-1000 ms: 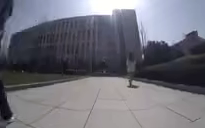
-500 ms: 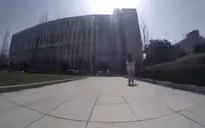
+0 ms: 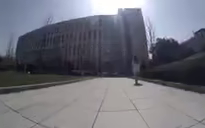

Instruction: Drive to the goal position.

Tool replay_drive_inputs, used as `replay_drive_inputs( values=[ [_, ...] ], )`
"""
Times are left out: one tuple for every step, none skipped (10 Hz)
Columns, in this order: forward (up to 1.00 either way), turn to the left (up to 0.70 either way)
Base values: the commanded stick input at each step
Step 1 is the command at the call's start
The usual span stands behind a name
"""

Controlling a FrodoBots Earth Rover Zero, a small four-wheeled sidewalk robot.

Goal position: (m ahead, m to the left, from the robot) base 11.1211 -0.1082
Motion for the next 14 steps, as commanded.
replay_drive_inputs(
  values=[
    [0.70,0.00],
    [0.70,0.00],
    [0.70,0.00],
    [0.70,0.09],
    [0.70,0.14],
    [0.70,0.14],
    [0.70,0.14],
    [0.70,0.14],
    [0.70,0.14],
    [0.70,0.14],
    [0.70,0.14],
    [0.70,0.14],
    [0.70,0.14],
    [0.70,0.14]
  ],
)
